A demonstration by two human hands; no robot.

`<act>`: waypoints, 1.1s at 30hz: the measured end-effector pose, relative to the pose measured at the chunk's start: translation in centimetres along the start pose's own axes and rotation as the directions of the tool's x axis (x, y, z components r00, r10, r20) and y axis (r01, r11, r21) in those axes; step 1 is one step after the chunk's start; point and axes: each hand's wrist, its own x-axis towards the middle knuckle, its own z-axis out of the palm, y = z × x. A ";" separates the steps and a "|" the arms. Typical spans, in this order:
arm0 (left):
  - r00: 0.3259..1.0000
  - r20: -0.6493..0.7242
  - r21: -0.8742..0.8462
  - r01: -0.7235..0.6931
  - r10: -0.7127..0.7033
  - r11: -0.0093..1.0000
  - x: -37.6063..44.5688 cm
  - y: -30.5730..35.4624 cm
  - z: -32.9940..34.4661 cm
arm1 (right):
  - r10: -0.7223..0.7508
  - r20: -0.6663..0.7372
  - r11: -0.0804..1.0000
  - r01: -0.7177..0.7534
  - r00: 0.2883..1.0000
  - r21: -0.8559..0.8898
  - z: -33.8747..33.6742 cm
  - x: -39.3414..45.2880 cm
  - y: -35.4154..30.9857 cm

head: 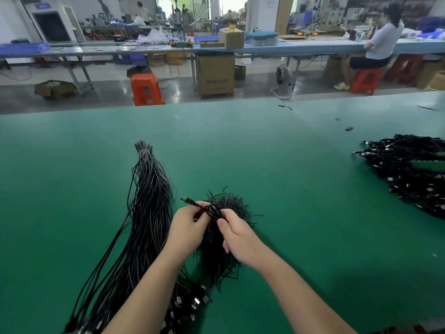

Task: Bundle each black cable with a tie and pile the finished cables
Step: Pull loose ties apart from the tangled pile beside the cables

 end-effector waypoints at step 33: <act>0.929 0.197 -0.373 0.366 -0.313 0.852 -1.8 3.0 -0.6 | 0.034 -0.147 0.994 -0.019 0.989 0.103 0.7 -0.4 0.8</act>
